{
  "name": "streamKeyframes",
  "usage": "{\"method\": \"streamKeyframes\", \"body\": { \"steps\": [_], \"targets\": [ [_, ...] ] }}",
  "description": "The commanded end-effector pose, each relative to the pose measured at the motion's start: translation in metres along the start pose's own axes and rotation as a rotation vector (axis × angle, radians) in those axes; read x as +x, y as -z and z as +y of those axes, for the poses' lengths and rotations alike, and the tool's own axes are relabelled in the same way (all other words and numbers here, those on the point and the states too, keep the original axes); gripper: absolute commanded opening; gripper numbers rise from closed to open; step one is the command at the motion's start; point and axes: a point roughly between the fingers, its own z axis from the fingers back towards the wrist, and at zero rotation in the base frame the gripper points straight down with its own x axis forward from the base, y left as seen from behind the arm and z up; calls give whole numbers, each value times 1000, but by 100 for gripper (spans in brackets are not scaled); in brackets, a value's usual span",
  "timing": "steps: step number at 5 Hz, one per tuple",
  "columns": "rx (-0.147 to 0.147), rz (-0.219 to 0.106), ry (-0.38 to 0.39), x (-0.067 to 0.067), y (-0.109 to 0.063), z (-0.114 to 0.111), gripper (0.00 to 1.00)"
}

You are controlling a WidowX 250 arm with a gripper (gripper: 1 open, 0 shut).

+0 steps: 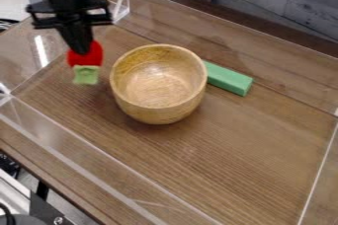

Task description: Move the red fruit to the left

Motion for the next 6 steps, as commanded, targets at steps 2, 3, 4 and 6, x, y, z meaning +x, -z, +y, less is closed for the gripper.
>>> {"method": "streamKeyframes", "body": {
  "steps": [2, 3, 4, 6],
  "targets": [
    [-4, -51, 81, -6, -12, 12, 0],
    [-8, -50, 107, -5, -10, 6, 0],
    [-14, -49, 132, -3, -9, -3, 0],
    [-3, -50, 95, -7, 2, 4, 100]
  ]
}}
